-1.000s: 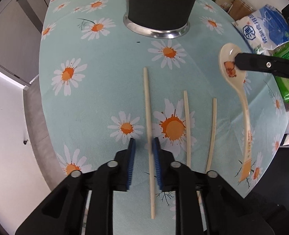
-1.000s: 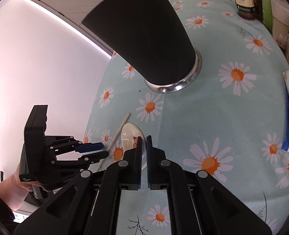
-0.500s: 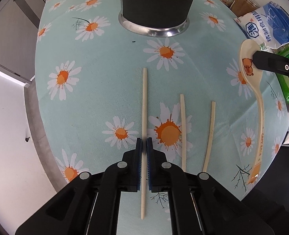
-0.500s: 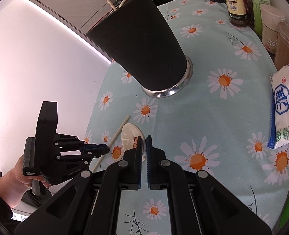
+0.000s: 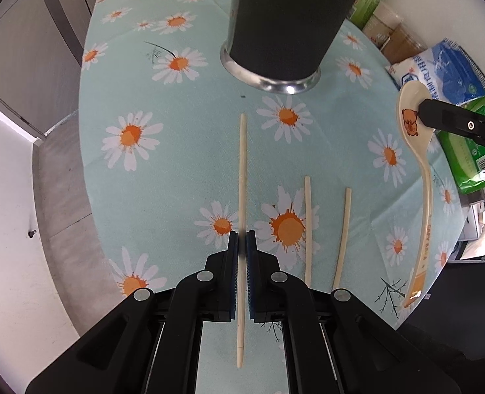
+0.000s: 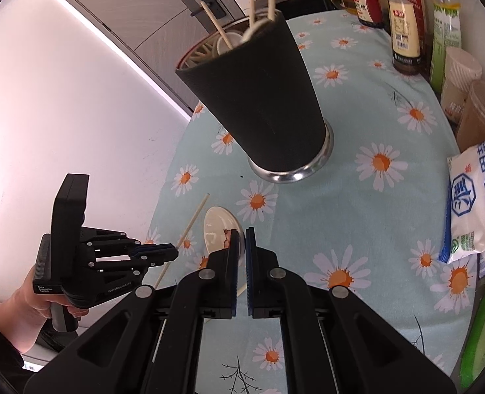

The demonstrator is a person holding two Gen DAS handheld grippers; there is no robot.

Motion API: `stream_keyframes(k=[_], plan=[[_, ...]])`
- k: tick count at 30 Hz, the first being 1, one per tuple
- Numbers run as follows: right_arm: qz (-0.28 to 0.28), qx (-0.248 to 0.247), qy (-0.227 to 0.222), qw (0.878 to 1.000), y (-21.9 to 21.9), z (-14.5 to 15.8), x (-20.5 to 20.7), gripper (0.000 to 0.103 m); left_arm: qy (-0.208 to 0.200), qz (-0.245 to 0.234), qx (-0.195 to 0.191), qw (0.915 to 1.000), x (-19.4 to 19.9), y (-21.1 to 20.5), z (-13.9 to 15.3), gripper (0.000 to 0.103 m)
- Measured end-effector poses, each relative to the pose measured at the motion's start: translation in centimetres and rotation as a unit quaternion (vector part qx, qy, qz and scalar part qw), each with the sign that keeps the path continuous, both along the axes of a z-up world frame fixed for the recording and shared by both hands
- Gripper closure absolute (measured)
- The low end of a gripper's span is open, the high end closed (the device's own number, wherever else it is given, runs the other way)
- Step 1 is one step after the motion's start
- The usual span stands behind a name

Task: Organize utensils
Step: 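Lift the chopstick and spoon and carry them toward the black holder, then lower the chopstick and spoon into the black holder and open both tools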

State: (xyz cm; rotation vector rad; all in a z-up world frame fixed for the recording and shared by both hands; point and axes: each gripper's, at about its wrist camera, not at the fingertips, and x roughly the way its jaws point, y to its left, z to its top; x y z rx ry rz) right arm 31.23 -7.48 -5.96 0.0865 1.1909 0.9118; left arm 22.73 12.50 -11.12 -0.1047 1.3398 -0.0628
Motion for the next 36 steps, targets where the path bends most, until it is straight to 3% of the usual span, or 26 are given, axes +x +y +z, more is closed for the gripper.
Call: stream_keyframes(k=[8,16,22,31,36], plan=[[-0.003,0.001,-0.029,1.0,1.3,2.5,-0.6,0.098,-0.043,0.017,-0.019,0.9987,-1.2,1.4,2.8,0.099],[-0.023,0.016,-0.075,0.997,2.5,6.1,0.2,0.098,-0.138,0.022,-0.054,0.9888,-0.2,2.0,7.3,0.099],[-0.056,0.04,-0.11,0.992,2.4,9.2,2.4,0.098,-0.219,0.027,-0.082,0.9718,1.4,2.2,11.1,0.099],[-0.088,0.058,-0.174,0.979,2.6,13.5,5.6,0.098,-0.347,0.025,-0.119,0.9301,4.8,1.9,16.6,0.099],[-0.109,0.064,-0.2,0.972,2.8,15.2,7.8,0.098,-0.394,0.036,-0.131,0.909,6.7,1.9,18.3,0.099]])
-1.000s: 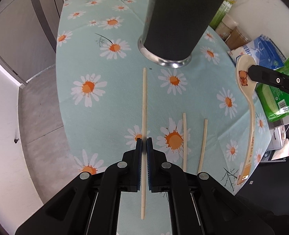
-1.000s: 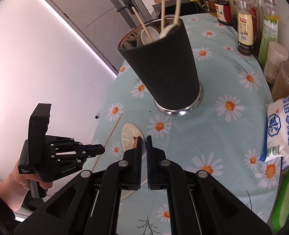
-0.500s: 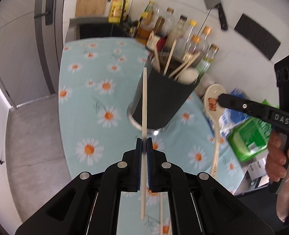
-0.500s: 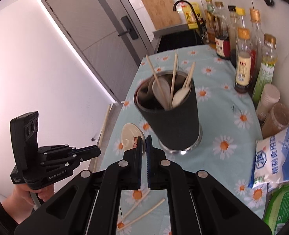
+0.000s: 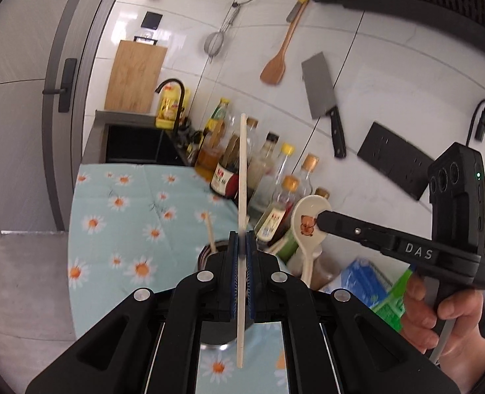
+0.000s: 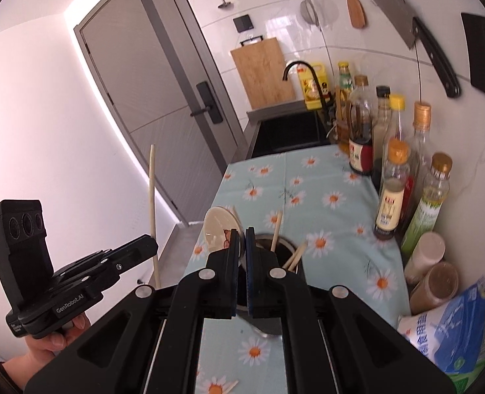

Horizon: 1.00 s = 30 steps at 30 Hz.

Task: Organize utensils
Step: 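Lower the chopstick and spoon into the black holder and open both tools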

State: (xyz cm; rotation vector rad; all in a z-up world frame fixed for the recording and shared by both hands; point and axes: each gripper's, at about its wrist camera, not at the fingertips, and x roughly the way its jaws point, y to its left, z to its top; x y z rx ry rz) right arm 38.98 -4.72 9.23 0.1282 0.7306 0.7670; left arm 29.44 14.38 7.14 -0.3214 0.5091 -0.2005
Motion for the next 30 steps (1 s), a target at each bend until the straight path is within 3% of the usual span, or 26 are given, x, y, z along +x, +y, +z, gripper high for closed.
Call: stream_keyframes(k=[5,16,23,27,30], plan=[[-0.016,-0.002,-0.031,0.999,0.4,0.7,1.8,0.098,-0.035,0.005,-0.012,0.9993,1.9,0.1,0.8,0.099],[-0.053,0.002,-0.063,0.997,0.5,-0.3,4.9,0.098,-0.055,0.013,-0.016,0.9983,5.2,-0.4,-0.3,0.099],[-0.056,-0.016,-0.056,0.997,1.5,-2.0,5.1,0.098,-0.038,0.009,-0.008,0.9992,6.6,-1.1,-1.9,0.099],[-0.04,-0.012,-0.022,0.999,1.7,-3.1,5.5,0.082,-0.012,0.003,-0.013,0.9998,7.2,-1.2,-2.7,0.098],[-0.045,-0.012,-0.02,0.999,1.5,-3.3,5.3,0.082,-0.004,0.002,-0.006,1.0,7.2,-1.2,-3.0,0.098]])
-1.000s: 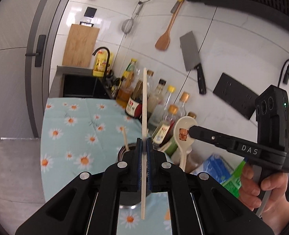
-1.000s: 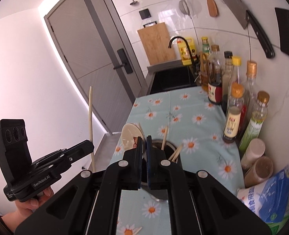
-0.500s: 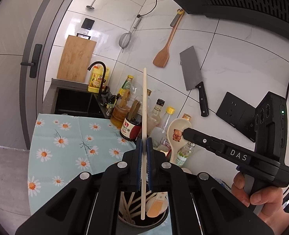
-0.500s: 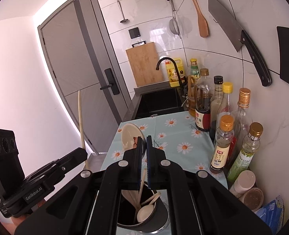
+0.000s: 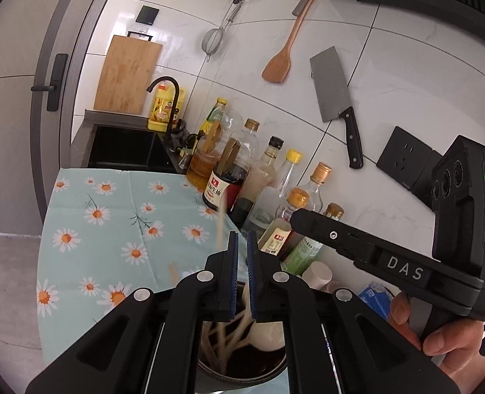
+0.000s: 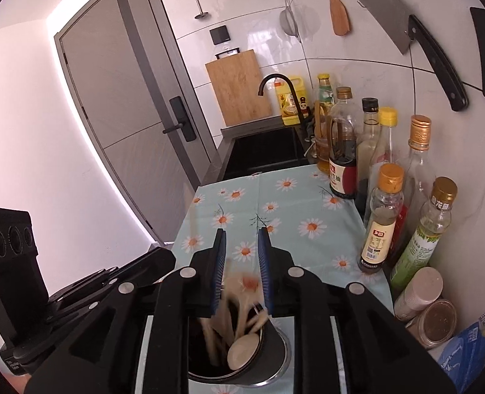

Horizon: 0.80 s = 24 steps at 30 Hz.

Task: Organize utensils
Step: 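Lower the chopstick and spoon into the black holder and open both tools, then withdraw both tools back over the last two chopsticks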

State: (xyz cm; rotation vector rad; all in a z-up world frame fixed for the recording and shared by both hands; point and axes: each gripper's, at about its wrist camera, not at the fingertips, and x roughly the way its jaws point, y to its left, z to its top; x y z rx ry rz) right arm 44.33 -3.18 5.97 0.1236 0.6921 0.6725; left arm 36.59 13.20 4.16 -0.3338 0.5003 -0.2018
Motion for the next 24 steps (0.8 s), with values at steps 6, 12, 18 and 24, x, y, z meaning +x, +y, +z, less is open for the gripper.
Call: stream_keyframes(k=[6,12,18,24], plan=[[-0.008,0.012,0.004,1.0,-0.9,0.6,-0.4,0.082,0.006,0.004,0.0,1.0,-0.4,0.5,-0.1,0.098],[-0.004,0.024,0.015,1.0,-1.4,0.9,-1.2,0.081,0.005,0.0,-0.003,1.0,-1.2,0.6,0.2,0.097],[0.005,0.047,0.04,0.998,-2.2,1.2,-2.6,0.079,0.01,-0.019,0.006,0.9998,-2.6,0.4,0.7,0.097],[0.007,0.058,0.068,0.996,-3.4,0.6,-5.4,0.071,0.029,-0.041,0.026,0.9984,-5.2,0.1,0.2,0.074]])
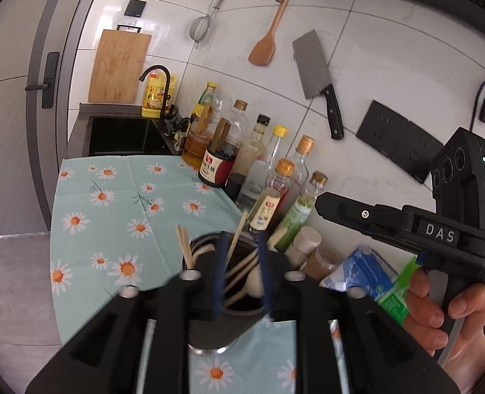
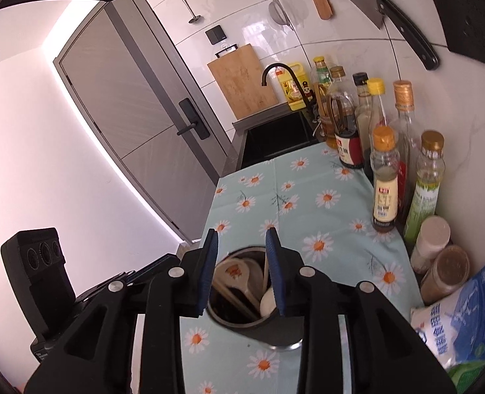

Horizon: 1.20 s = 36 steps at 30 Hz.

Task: Organize utensils
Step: 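Withdraw both tools back over the last two chopsticks, then grasp one of the last wooden chopsticks with the right tool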

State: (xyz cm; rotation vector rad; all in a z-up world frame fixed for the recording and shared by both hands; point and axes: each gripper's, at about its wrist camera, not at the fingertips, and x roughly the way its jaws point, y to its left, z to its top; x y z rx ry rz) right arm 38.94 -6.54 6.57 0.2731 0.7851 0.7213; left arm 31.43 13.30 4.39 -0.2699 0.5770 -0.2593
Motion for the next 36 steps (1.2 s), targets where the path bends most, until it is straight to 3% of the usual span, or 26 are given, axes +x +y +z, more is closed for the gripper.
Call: stream_keyframes(k=[4,12,20,28,34,36], plan=[[0.005,-0.008,0.05,0.999,-0.4,-2.0,-2.4,0.068,0.008,-0.01,0.027,0.9996,-2.5,-0.2,-0.6,0.073],[-0.001,-0.034,0.143,0.989,-1.0,-7.1,-7.5,0.062,0.039,-0.019,0.044,0.9981,-7.6,0.4,-2.8,0.073],[-0.033,-0.063,0.218,0.973,-1.5,-11.6,-11.3,0.061,0.114,-0.014,0.019,0.9932,-12.0,2.6,-7.7,0.073],[-0.06,-0.103,0.311,0.943,-0.1,-16.0,-14.3,0.061,0.171,-0.022,0.009,0.985,-14.7,3.8,-11.3,0.074],[-0.064,-0.131,0.406,0.902,1.3,-20.0,-16.1,0.062,0.202,-0.037,0.011,0.9786,-16.6,3.7,-13.7,0.074],[-0.074,-0.142,0.414,0.896,1.6,-20.5,-16.5,0.062,0.21,-0.041,0.009,0.9768,-17.4,3.7,-14.4,0.074]])
